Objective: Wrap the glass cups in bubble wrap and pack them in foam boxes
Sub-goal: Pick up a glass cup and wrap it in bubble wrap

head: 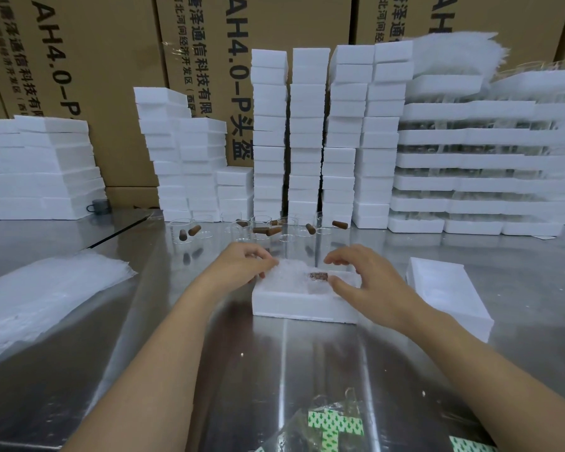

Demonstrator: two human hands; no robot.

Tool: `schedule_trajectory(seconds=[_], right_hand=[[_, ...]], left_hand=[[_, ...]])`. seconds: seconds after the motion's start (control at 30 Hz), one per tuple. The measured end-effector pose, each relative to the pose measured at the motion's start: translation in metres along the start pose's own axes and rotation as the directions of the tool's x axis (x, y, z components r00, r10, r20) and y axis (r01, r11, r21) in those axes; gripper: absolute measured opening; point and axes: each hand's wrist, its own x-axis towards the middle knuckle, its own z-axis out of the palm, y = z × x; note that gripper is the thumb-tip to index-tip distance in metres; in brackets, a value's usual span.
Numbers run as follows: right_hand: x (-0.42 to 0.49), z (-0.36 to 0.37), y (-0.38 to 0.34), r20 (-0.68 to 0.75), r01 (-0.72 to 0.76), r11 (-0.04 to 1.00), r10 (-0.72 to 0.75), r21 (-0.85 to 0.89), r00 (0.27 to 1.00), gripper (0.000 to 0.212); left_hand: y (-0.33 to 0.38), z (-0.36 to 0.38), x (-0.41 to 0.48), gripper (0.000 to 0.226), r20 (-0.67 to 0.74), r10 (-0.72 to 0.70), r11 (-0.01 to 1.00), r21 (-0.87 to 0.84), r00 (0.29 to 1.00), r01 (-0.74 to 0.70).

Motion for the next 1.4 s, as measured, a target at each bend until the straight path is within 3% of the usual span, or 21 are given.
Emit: schedule_trajectory(seconds=[0.13,0.27,0.47,0.53,0.63,0.73,0.83,0.93,1.03,1.1,1.17,1.27,1.33,1.4], right_hand=[[-0.001,0.005,0.004,0.09,-0.035,0.999,0.035,-0.01,0.995,0.026],[0.0,0.006,0.005,0.066,-0.025,1.0,0.023,0.018,0.998,0.024],[-0.001,0.004,0.002,0.044,-0.028,0.998,0.026,0.048,0.999,0.029],[0.0,0.004,0.0,0.044,-0.019,0.999,0.017,0.04,0.999,0.024],[0.0,0.003,-0.001,0.065,-0.006,1.0,0.004,0.031,0.998,0.018],[0.0,-0.001,-0.003,0.083,-0.007,1.0,0.006,0.004,0.997,0.018],[0.003,-0.012,0.001,0.001,-0.018,0.992,0.018,-0.122,1.0,0.02],[0.004,-0.029,0.017,-0.141,-0.176,0.93,0.137,-0.322,0.981,0.026],[0.001,-0.041,0.043,-0.135,-0.427,0.743,0.421,-0.516,0.897,0.044],[-0.003,-0.045,0.057,-0.109,-0.53,0.651,0.571,-0.544,0.814,0.052],[-0.006,-0.049,0.066,-0.106,-0.597,0.651,0.629,-0.469,0.77,0.052],[-0.004,-0.052,0.064,-0.103,-0.545,0.764,0.546,-0.345,0.831,0.055],[-0.001,-0.053,0.052,-0.122,-0.359,0.9,0.339,-0.246,0.933,0.068],[0.002,-0.055,0.036,-0.225,-0.166,0.985,0.152,-0.046,0.962,0.082]], left_hand=[[-0.003,0.001,0.004,0.02,-0.033,0.049,0.998,0.047,0.998,-0.047],[-0.004,0.002,0.007,0.018,-0.029,0.081,0.993,0.09,0.996,-0.078],[0.003,0.015,0.009,0.013,-0.213,0.266,0.963,0.109,0.94,-0.247],[0.004,0.027,0.006,0.016,-0.13,0.302,0.951,0.117,0.944,-0.288],[0.005,0.047,0.002,0.042,0.053,0.291,0.889,0.355,0.955,-0.29],[0.009,0.05,0.002,0.04,0.069,0.262,0.863,0.429,0.963,-0.266],[0.005,0.049,0.003,0.039,0.071,0.279,0.862,0.421,0.958,-0.283],[0.004,0.051,0.001,0.042,0.044,0.283,0.863,0.424,0.958,-0.274],[0.005,0.052,0.001,0.036,0.043,0.259,0.875,0.412,0.965,-0.254],[0.007,0.051,0.001,0.034,0.055,0.249,0.868,0.431,0.967,-0.248],[0.007,0.052,0.0,0.039,0.065,0.26,0.851,0.455,0.963,-0.261],[0.01,0.05,-0.006,0.055,0.034,0.315,0.872,0.385,0.948,-0.303],[0.016,0.047,-0.009,0.049,-0.066,0.343,0.922,0.217,0.937,-0.322],[0.022,0.043,-0.01,0.039,-0.191,0.337,0.941,0.046,0.922,-0.335]])
